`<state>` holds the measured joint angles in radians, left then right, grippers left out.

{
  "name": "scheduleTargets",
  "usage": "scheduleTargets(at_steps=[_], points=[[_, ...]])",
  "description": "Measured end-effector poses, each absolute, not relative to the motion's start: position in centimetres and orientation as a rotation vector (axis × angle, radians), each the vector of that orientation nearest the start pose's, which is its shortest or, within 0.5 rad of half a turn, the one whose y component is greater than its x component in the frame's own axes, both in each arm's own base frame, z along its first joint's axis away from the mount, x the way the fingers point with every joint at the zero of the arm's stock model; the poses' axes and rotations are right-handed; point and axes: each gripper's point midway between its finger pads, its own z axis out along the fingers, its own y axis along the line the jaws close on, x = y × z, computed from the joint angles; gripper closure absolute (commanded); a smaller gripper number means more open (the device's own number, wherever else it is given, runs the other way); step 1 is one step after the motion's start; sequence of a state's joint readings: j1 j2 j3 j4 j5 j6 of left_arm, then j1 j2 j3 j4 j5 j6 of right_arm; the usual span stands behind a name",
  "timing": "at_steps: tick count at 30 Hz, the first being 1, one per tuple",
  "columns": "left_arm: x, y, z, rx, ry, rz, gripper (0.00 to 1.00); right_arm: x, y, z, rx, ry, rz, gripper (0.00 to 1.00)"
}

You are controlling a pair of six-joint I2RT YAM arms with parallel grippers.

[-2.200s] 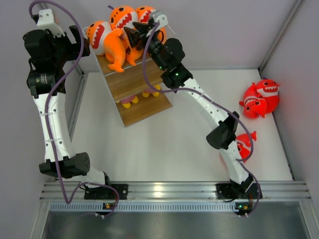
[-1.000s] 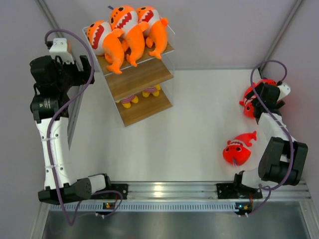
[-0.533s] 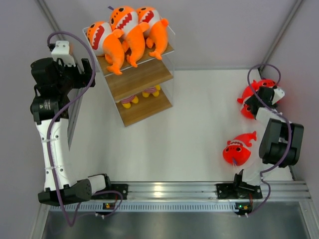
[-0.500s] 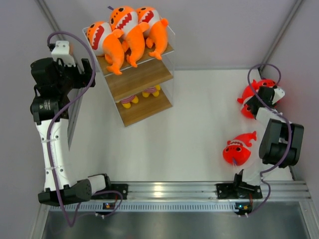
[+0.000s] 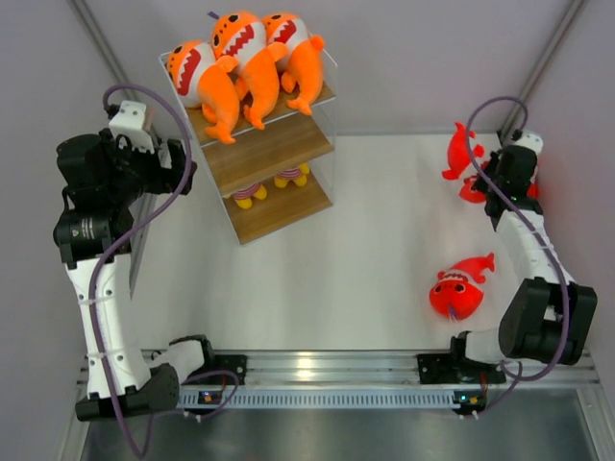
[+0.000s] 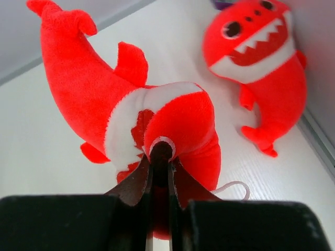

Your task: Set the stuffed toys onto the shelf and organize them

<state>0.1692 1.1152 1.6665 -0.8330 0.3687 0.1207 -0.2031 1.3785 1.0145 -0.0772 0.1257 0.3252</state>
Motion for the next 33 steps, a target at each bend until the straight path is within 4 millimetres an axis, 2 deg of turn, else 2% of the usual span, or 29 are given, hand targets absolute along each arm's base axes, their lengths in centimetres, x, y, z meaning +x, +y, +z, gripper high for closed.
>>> scheduleTargets(at_steps=[2,5,8,10,13,14,17,18,20,23,25,29,33], points=[[29.8,-1.2,42.0,0.238,1.827,-0.156,0.02,42.3,-6.3,21.3,0.437,1.950,-0.039,1.00],[29.1,-1.9,41.1,0.267,1.843,-0.187,0.02,42.0,0.8,22.1,0.129,2.008,0.033,1.00],[28.5,-2.5,40.2,0.293,1.865,-0.223,0.02,39.9,7.0,22.3,-0.186,2.035,0.111,1.00],[28.1,-3.0,39.8,0.310,1.875,-0.252,0.02,38.1,10.3,23.0,-0.395,2.005,0.139,1.00],[27.7,-3.9,39.7,0.337,1.869,-0.306,0.02,34.5,15.0,24.9,-0.728,1.888,0.173,1.00],[27.6,-4.2,39.7,0.346,1.866,-0.326,0.02,32.8,17.3,25.5,-0.852,1.826,0.202,1.00],[27.2,-5.4,39.5,0.374,1.861,-0.410,0.02,26.4,24.2,26.9,-1.249,1.565,0.276,1.00],[27.1,-5.7,39.4,0.380,1.863,-0.433,0.02,24.5,26.0,27.0,-1.352,1.480,0.294,1.00],[26.9,-6.3,39.0,0.389,1.867,-0.480,0.02,20.9,29.1,27.3,-1.536,1.309,0.294,1.00],[26.6,-7.1,38.3,0.403,1.881,-0.547,0.02,17.4,33.2,28.2,-1.717,1.088,0.288,1.00],[26.3,-7.7,37.6,0.422,1.889,-0.590,0.02,16.5,35.7,29.3,-1.788,0.954,0.261,1.00],[25.0,-9.2,36.3,0.478,1.894,-0.673,0.02,18.1,38.8,31.1,-1.826,0.815,0.164,1.00],[23.4,-11.0,36.0,0.566,1.864,-0.741,0.02,19.4,41.1,32.1,-1.843,0.704,0.081,1.00]])
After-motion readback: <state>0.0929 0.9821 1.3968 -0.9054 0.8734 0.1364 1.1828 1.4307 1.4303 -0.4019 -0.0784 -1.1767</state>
